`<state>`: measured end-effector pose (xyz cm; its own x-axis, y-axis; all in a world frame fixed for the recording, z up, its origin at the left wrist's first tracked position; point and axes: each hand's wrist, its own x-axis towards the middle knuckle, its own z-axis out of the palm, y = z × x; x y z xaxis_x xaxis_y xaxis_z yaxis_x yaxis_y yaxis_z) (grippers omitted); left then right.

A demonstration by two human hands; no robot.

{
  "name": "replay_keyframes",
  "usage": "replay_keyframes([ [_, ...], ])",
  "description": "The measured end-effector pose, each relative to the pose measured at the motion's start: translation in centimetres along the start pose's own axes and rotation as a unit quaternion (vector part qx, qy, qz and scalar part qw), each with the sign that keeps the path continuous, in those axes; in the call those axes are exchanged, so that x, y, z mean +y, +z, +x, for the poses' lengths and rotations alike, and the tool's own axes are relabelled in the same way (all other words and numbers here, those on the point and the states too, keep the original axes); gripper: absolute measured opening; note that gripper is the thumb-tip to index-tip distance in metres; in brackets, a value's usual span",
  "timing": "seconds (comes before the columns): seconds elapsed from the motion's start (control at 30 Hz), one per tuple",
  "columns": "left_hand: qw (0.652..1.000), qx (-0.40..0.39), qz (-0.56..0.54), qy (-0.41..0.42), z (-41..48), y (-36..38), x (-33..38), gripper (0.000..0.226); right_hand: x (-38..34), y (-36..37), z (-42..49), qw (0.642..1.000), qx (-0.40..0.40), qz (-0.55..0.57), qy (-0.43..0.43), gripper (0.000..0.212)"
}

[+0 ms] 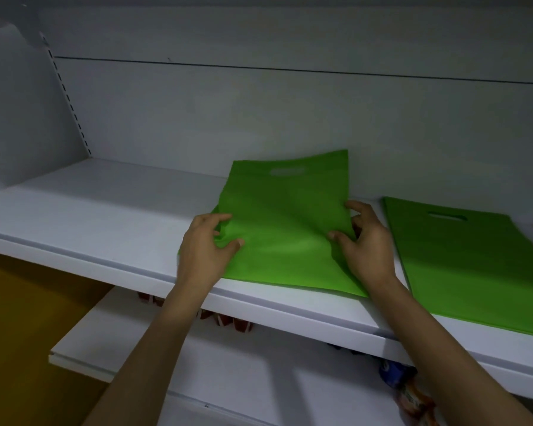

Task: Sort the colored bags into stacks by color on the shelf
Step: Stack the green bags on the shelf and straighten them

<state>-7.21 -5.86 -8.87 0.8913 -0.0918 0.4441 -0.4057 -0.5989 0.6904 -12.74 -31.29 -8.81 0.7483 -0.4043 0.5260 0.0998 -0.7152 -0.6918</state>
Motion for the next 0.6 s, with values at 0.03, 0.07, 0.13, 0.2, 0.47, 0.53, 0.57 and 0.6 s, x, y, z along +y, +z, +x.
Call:
replay_keyframes([
  [0.03,1.000,-0.003,-0.002,-0.005,0.0,-0.1,0.0,0.049,0.0,0.0,0.0,1.000,0.012,0.006,-0.004,0.065],
  [0.07,1.000,-0.006,-0.003,-0.009,0.0,-0.1,-0.1,0.048,0.0,0.1,0.0,1.000,0.022,0.010,-0.007,0.069],
  [0.13,1.000,-0.011,0.003,-0.012,0.0,-0.2,-0.2,0.045,-0.2,0.0,-0.1,0.999,0.033,0.017,-0.017,0.072],
  [0.2,1.000,-0.017,0.012,-0.014,0.1,-0.1,-0.1,0.040,-0.4,0.0,-0.2,0.999,0.033,0.029,-0.020,0.062],
  [0.47,0.993,0.061,0.080,0.062,-1.0,-0.2,1.4,0.023,-1.5,-2.1,0.1,0.987,-0.059,0.137,0.054,0.019],
  [0.53,0.992,0.090,0.061,0.063,-1.5,-0.2,2.6,0.023,-1.8,-3.5,-1.1,0.978,-0.088,0.177,0.071,0.022],
  [0.57,0.992,0.096,0.047,0.063,-1.8,0.1,3.3,0.025,-1.6,-4.2,-1.7,0.975,-0.090,0.189,0.077,0.024],
  [0.6,0.993,0.097,0.029,0.066,-2.0,0.5,4.0,0.028,-1.2,-5.1,-2.3,0.973,-0.085,0.196,0.084,0.025],
])
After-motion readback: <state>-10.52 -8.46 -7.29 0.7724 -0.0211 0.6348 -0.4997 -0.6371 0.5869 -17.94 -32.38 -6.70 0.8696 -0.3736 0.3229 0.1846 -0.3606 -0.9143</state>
